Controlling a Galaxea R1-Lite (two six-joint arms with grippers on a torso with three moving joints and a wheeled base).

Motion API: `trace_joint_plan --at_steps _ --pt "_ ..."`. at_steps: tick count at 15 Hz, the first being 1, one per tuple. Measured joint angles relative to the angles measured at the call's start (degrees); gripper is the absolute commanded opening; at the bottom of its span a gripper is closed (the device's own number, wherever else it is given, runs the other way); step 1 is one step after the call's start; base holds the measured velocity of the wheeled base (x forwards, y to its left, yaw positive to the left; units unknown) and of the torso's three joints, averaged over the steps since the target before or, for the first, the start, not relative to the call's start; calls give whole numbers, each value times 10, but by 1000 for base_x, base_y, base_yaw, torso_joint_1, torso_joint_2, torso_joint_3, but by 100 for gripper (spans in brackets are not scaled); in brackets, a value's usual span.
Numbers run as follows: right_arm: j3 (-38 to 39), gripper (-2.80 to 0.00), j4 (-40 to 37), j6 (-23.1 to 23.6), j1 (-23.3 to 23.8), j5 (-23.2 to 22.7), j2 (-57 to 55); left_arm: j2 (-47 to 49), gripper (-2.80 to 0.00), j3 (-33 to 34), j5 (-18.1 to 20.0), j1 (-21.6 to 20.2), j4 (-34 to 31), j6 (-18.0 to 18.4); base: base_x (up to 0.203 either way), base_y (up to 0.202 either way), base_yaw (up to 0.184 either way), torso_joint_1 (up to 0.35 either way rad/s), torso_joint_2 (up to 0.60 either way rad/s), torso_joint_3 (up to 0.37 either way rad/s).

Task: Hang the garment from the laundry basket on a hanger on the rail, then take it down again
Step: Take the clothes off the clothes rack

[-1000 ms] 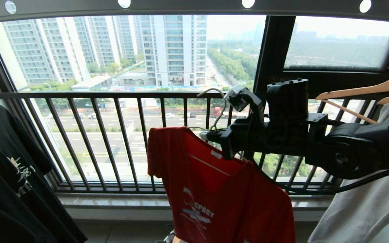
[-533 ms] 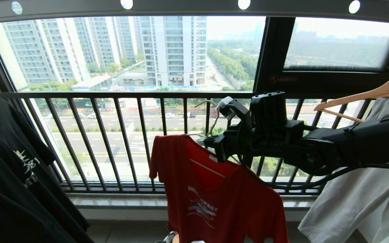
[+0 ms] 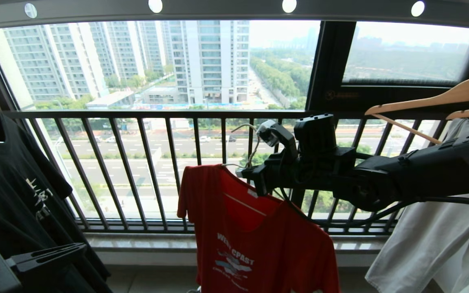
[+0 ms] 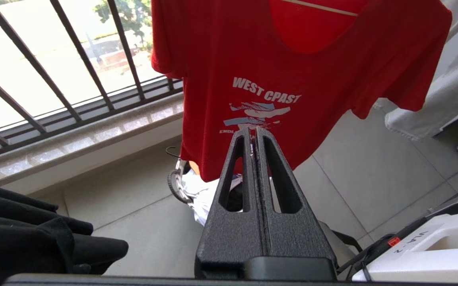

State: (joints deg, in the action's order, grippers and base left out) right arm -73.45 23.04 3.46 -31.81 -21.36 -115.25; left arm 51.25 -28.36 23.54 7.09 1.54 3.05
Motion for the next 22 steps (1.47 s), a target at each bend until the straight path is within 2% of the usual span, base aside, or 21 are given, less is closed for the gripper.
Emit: trace_joint_plan --at_steps 5,9,10,12,16,18,22 --pt "-11 -280 0 -4 1 2 -8 287 -280 -127 16 97 80 -1 0 0 0 0 0 0" --pt "-18 -280 -1 -5 5 2 -13 451 -280 -205 13 135 135 -16 0 0 0 0 0 0" --pt "-20 -280 -1 -10 6 2 -15 477 0 -214 6 140 160 -25 0 0 0 0 0 0" --pt "-24 -280 -1 -21 7 2 -18 515 0 -233 -30 149 197 -45 0 0 0 0 0 0" --pt "-25 -280 -1 -22 7 2 -19 544 0 -241 -167 191 276 -81 0 0 0 0 0 0" --pt "-25 -280 -1 -23 7 2 -19 546 0 -241 -217 214 292 -88 0 0 0 0 0 0" --pt "-24 -280 -1 -23 7 2 -19 545 0 -245 -255 226 305 -90 0 0 0 0 0 0"
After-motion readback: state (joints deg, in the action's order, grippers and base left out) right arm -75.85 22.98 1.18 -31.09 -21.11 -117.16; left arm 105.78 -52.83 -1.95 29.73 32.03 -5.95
